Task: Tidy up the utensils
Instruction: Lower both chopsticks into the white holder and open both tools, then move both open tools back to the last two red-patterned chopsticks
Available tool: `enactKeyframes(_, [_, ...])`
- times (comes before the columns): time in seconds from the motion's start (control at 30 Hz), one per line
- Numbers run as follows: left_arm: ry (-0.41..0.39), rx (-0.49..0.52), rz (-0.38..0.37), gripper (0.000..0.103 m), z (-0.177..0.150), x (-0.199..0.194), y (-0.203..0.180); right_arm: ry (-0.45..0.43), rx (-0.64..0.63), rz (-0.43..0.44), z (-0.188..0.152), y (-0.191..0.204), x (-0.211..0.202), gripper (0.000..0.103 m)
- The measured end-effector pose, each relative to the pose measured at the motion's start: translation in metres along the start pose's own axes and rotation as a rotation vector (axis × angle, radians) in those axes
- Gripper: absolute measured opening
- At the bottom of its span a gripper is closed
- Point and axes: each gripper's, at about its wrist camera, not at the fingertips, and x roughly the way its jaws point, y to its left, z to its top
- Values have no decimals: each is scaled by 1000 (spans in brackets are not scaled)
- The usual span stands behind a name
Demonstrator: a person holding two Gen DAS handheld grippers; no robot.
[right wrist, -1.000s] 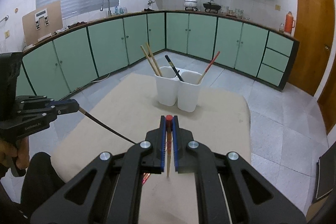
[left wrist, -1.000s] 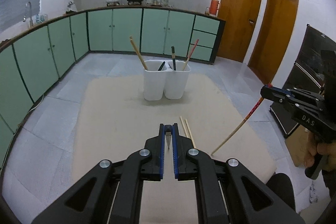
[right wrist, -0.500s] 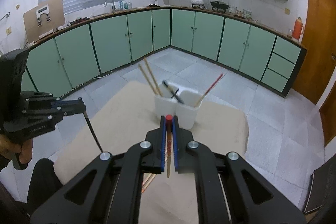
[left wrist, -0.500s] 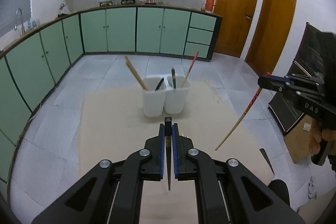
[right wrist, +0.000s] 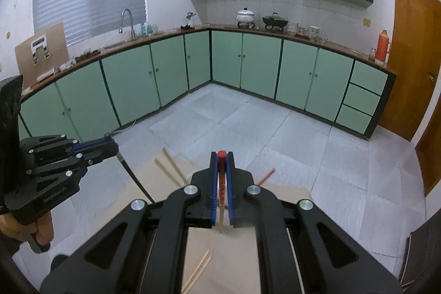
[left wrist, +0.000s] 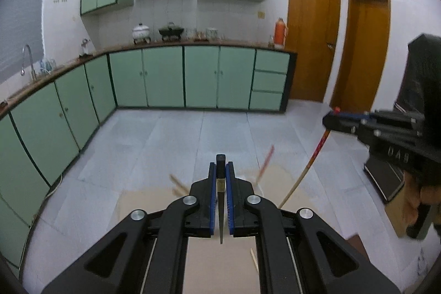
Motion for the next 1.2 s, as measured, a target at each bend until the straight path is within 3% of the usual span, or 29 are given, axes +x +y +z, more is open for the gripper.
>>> enactKeyframes(0.17, [-53,-14,30,6,35,26,9,-9,-26,-26,23,-2,32,5])
enactKeyframes(0.3, [-82,-16,42,6,42,55,14,9,-42,-40,23,-5,65,5])
enactKeyframes(0.57, [-5,-44,38,6,-6,121,27,101,34,-27,-12,-28,135,5])
enactKeyframes(0.7, [36,-55,37,7,-23,133,32,123,67,-13,-27,-35,146,10])
enactKeyframes(0.83, [3,-58,33,16,-21,112,39,87,92,1,-30,-40,127,13])
enactKeyframes(0.93, [-44,-47,39,25,-16,82,41,27,108,12,-34,-43,95,13])
enactKeyframes(1.0, [-72,-37,49,30,-17,58,43,-25,128,14,-49,-44,64,19])
enactKeyframes(1.13, [-102,-48,45,43,-38,13,49,-92,113,-7,-112,-29,13,27])
enactKeyframes(1.2, [-117,-54,57,50,-62,-8,51,-97,107,-25,-172,-10,-5,36])
